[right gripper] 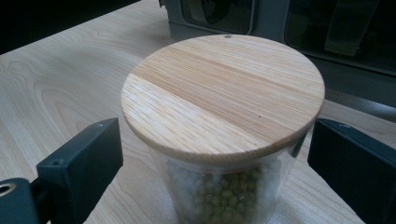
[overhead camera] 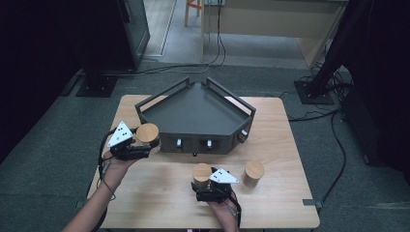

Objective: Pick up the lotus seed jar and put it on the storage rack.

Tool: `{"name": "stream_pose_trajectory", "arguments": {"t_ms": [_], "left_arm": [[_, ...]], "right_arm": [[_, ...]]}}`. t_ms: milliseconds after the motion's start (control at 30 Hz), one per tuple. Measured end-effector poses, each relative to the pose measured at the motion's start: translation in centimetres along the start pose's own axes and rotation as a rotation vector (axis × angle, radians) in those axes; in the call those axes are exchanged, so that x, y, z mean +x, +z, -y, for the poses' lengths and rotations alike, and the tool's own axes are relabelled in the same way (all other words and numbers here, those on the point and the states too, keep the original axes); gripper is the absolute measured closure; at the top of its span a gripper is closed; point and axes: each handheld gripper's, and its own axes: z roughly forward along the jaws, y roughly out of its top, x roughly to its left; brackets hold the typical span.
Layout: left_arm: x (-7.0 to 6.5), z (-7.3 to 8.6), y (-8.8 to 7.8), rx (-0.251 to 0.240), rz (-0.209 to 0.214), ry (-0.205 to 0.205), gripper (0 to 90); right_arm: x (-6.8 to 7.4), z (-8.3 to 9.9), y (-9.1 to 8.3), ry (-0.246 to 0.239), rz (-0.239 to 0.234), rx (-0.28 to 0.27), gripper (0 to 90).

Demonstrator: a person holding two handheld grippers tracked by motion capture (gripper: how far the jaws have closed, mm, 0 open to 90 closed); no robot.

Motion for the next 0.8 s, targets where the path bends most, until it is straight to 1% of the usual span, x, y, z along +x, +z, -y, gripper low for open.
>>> {"name": "stream_pose_trajectory", "arguments": {"t_ms": [333, 800], "left_arm": [[0.3, -1.2, 0.6, -0.001, -0.008, 0.017, 24.7], [0.9, -1.8, 1.3, 0.0, -0.024, -0.003, 24.8]], "right_arm": [[0.0, 0.0, 0.0, 0.003, 0.0, 0.001, 3.0], [-0.1, 0.0, 0.0, 0.006, -0.003, -0.001, 3.0]]}}
